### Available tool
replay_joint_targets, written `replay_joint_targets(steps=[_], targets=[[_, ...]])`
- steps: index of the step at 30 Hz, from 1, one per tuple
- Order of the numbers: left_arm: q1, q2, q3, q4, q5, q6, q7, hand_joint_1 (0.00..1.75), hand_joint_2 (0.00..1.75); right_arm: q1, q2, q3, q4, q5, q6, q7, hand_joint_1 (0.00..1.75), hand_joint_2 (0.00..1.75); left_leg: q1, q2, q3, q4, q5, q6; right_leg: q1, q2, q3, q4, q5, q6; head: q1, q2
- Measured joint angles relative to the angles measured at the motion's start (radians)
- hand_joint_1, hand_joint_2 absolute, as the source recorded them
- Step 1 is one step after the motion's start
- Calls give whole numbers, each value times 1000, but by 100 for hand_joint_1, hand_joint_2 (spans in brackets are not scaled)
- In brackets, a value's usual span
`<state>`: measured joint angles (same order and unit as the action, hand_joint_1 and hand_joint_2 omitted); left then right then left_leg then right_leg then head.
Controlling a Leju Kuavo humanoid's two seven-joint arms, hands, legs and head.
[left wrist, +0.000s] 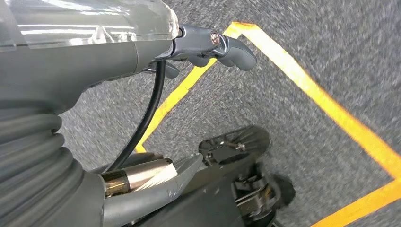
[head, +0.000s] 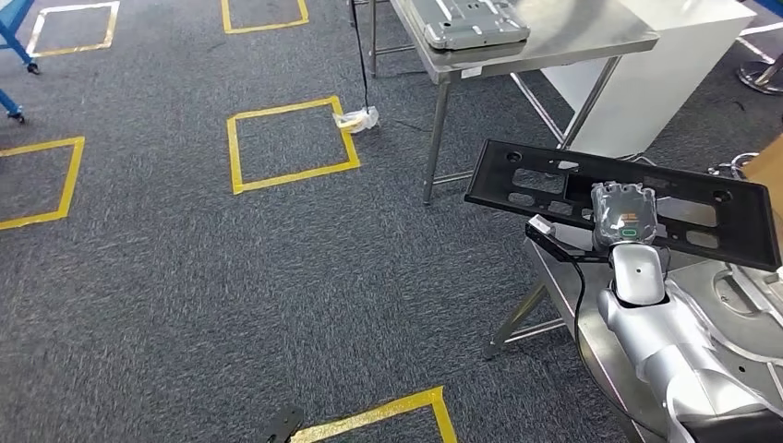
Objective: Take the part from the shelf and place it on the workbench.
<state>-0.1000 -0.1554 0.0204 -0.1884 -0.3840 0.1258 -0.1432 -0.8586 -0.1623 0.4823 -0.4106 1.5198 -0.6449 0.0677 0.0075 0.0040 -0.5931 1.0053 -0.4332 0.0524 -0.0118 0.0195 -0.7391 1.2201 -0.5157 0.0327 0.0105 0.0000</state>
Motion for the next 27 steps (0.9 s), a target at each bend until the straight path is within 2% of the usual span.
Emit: replay_joint_targets(steps=[1,2,3,4,5,7,8,10,11,13,14,15,16,17,18,19,20,21,22,23,24,25,26,27], targets=[[1,0,-1,0,-3,-3,3,0,175,2,0,-2,0,0,0,-1,175,175,0,13,0,1,-2,-1,-3,-7,-27,52,-15,4,0,0],[1,0,-1,0,-5,-4,3,0,175,4,-1,-3,-1,0,0,-1,175,175,1,26,1,3,-5,-2,-7,-12,-40,74,-13,9,0,0],[1,0,-2,0,-5,-4,1,0,175,5,-1,-4,-1,0,0,-1,175,175,2,38,2,5,-8,-4,-10,-16,-31,54,8,12,0,0],[0,-1,-2,0,-6,-4,-1,0,175,5,-2,-6,-3,0,-1,-1,175,175,3,50,3,9,-13,-7,-13,-28,-3,-2,44,16,0,0],[-2,0,-2,0,-6,-5,-2,0,175,4,-2,-8,-5,0,-1,-2,175,175,3,61,6,13,-19,-12,-13,-50,33,-72,73,18,0,0],[-7,0,-2,0,-9,-8,-2,0,175,0,-3,-11,-10,0,-1,-5,175,175,-1,79,10,21,-30,-23,-6,-80,82,-170,104,11,0,0],[-10,1,-2,0,-10,-9,-2,0,175,0,-3,-12,-12,0,0,-7,175,175,-4,88,13,21,-33,-28,-2,-83,87,-183,102,4,0,0],[-14,3,-2,-1,-11,-12,-2,0,175,0,-3,-15,-14,-3,0,-9,175,175,-6,105,20,20,-39,-38,0,-59,85,-181,102,-11,-1,0],[-16,3,-2,-2,-11,-13,-3,0,175,1,-3,-17,-16,-7,-1,-9,175,175,-4,102,22,25,-46,-43,-1,-48,87,-182,102,-19,-1,0],[-20,4,-2,-4,-12,-15,-4,0,175,1,-3,-22,-21,-14,-2,-10,175,175,1,63,3,78,-83,-50,-6,-29,91,-184,102,-34,-1,0],[-21,5,-2,-5,-13,-16,-4,0,175,0,-3,-24,-23,-16,-2,-11,175,175,3,35,-24,138,-114,-52,-6,-19,93,-185,101,-39,-1,0],[-20,6,-2,-5,-13,-17,-4,0,175,1,-3,-25,-23,-17,-2,-11,175,175,4,17,-59,209,-144,-52,-4,-9,94,-185,101,-43,-1,0],[-19,6,-2,-5,-13,-17,-4,0,175,3,-2,-26,-23,-17,-2,-11,175,175,3,8,-94,274,-165,-50,-2,5,94,-184,100,-44,-1,0],[-17,7,-2,-5,-13,-17,-4,0,175,5,-1,-26,-23,-18,-2,-12,175,175,3,4,-120,314,-169,-48,1,19,95,-183,100,-45,-1,0],[-16,8,-2,-5,-14,-17,-4,0,175,7,-1,-27,-23,-18,-2,-12,175,175,2,2,-127,313,-150,-43,3,34,95,-182,100,-46,-1,0],[-15,10,-2,-5,-14,-17,-4,0,175,8,-1,-29,-23,-19,-3,-12,175,175,1,-4,-116,274,-115,-37,4,49,95,-181,100,-46,-1,0],[-15,11,-2,-5,-14,-17,-3,0,175,9,-1,-31,-23,-19,-4,-11,175,175,-1,-18,-91,206,-72,-30,5,63,96,-180,100,-46,-1,0],[-15,13,-2,-5,-15,-17,-2,0,175,9,-1,-33,-23,-21,-6,-9,175,175,-1,-43,-63,137,-40,-22,6,75,94,-179,99,-45,-1,0],[-14,15,-2,-5,-16,-17,-2,0,175,11,-1,-36,-23,-23,-8,-6,175,175,0,-65,-40,83,-19,-18,5,86,92,-177,100,-42,0,0],[-13,17,-2,-5,-18,-17,-1,0,175,14,-2,-38,-23,-25,-10,-3,175,175,0,-81,-26,51,-11,-16,2,98,90,-177,101,-37,0,0],[-12,18,-2,-5,-21,-17,0,0,175,18,-3,-42,-23,-28,-12,0,175,175,-1,-86,-19,39,-13,-16,-1,109,87,-179,103,-30,0,0],[-12,18,-2,-5,-23,-17,0,0,175,21,-5,-46,-23,-31,-14,1,175,175,-2,-75,-16,33,-11,-16,-4,122,86,-182,106,-22,-1,0],[-13,18,-2,-5,-24,-17,1,0,175,26,-7,-52,-24,-33,-15,1,175,175,-2,-63,-11,24,-8,-14,-6,124,85,-184,106,-16,-1,0],[-15,18,-2,-5,-25,-17,1,0,175,28,-10,-56,-25,-34,-16,1,175,175,0,-50,-6,14,-3,-11,-4,107,80,-177,99,-11,1,0]])
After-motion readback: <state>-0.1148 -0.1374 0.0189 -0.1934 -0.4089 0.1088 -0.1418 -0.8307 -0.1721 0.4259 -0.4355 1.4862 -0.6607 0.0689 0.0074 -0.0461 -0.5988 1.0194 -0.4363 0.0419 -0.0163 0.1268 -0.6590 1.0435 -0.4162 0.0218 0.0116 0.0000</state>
